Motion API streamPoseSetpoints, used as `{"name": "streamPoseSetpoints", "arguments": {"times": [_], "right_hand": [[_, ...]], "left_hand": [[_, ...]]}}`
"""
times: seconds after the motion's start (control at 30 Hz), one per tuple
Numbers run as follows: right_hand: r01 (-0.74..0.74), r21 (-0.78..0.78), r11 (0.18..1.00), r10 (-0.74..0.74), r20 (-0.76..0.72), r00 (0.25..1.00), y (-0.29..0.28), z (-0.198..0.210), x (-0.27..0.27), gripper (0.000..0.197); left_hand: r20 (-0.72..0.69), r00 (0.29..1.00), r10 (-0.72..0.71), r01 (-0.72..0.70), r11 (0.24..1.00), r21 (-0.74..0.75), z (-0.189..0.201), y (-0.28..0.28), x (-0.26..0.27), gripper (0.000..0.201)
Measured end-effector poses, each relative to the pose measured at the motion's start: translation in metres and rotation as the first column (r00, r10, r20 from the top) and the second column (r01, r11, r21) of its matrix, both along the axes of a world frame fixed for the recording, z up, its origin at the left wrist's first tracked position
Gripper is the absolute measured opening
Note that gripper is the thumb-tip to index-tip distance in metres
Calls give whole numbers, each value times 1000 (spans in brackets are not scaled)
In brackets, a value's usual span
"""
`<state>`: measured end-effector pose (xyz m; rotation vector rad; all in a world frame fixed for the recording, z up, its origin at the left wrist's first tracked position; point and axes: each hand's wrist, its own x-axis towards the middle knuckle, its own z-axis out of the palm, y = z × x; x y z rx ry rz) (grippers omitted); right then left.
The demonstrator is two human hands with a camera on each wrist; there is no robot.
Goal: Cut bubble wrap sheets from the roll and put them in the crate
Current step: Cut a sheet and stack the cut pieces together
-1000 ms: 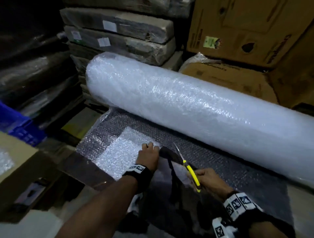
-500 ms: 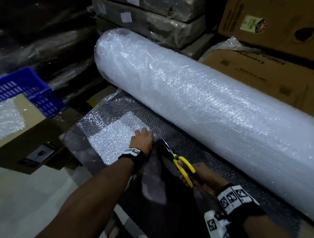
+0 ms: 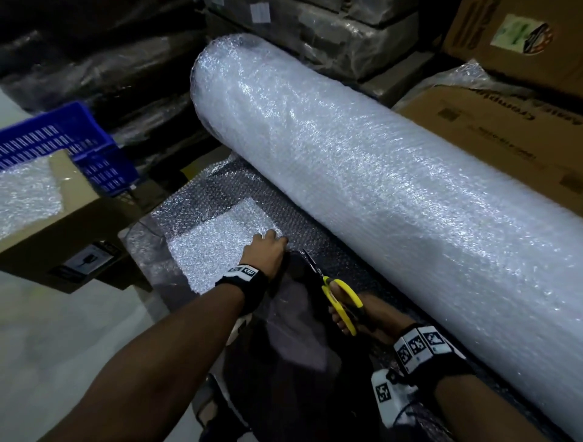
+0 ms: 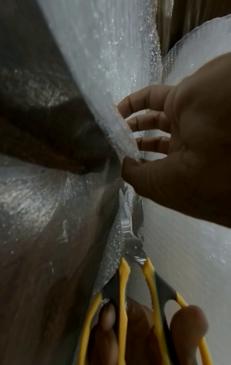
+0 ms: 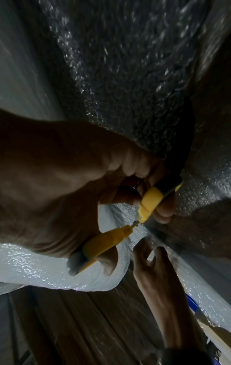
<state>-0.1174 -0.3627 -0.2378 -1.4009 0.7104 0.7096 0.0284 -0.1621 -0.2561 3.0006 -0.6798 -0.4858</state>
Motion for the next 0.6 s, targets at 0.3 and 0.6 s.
{"name": "streamPoseSetpoints", "arguments": {"times": [0.3,0.6], "right_hand": [[-54,-41,998,55,25,998,8,-5,28,55],[-72,-183,980,86,70,994,0,-18,38,46]], "left_hand": [[68,997,-21,19,999,32,-6,0,-11,32],[149,987,-57,49,997,57,-14,3,-21,31]]}}
